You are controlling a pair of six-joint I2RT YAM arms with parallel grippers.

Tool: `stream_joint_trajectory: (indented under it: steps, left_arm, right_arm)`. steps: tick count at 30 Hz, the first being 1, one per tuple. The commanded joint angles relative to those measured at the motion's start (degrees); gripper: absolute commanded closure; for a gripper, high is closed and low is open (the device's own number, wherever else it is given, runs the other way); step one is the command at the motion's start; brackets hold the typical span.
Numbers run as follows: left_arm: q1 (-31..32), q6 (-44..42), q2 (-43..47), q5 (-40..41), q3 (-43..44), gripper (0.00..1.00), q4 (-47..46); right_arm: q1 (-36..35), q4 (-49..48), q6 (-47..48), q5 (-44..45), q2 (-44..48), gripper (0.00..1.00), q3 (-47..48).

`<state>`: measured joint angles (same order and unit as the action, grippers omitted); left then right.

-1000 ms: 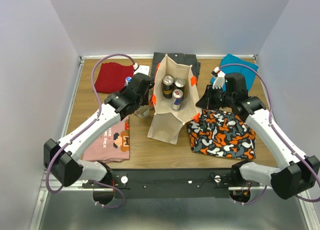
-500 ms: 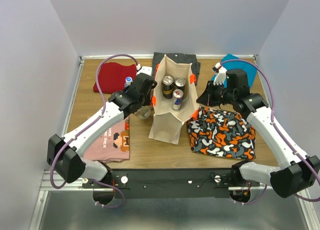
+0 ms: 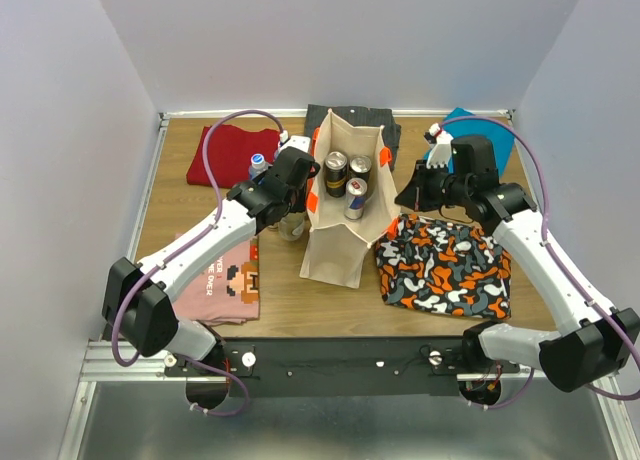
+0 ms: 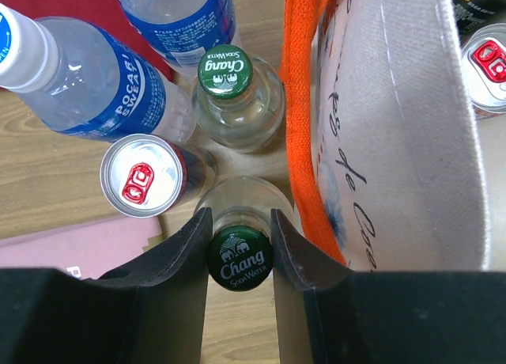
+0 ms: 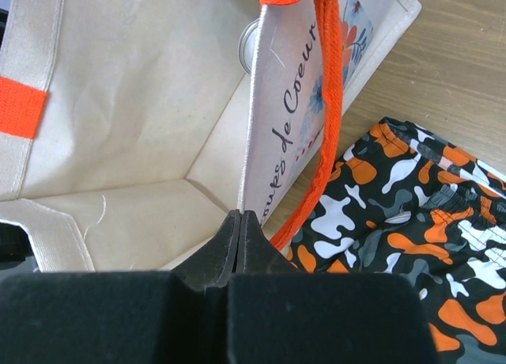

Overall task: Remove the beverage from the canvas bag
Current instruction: Place the drink at the center of the board.

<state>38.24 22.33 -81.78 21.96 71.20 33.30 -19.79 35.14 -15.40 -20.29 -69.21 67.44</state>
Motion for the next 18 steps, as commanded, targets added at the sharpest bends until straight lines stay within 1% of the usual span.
stream_joint_trajectory:
  steps: [1,12,17,18]
  left_arm:
    - [-0.44,-0.09,0.92,1.16,0.43,1.00,-5.97]
    - [-0.71,-0.09,0.39,1.07,-0.18,1.00,-6.23]
    - [-0.80,-0.18,0.13,0.81,-0.09,1.00,-6.23]
    - [-0.80,-0.18,0.04,0.81,-0.10,1.00,-6.23]
  right_arm:
    - [-0.07,0.99,1.42,3.68,-0.14,0.99,1.64]
    - [-0.07,1.95,2.30,5.88,-0.75,0.99,3.49]
    - [-0.07,2.22,2.48,4.48,-1.37,0.98,3.75]
    - [-0.07,1.96,2.30,3.86,-1.28,0.83,3.32]
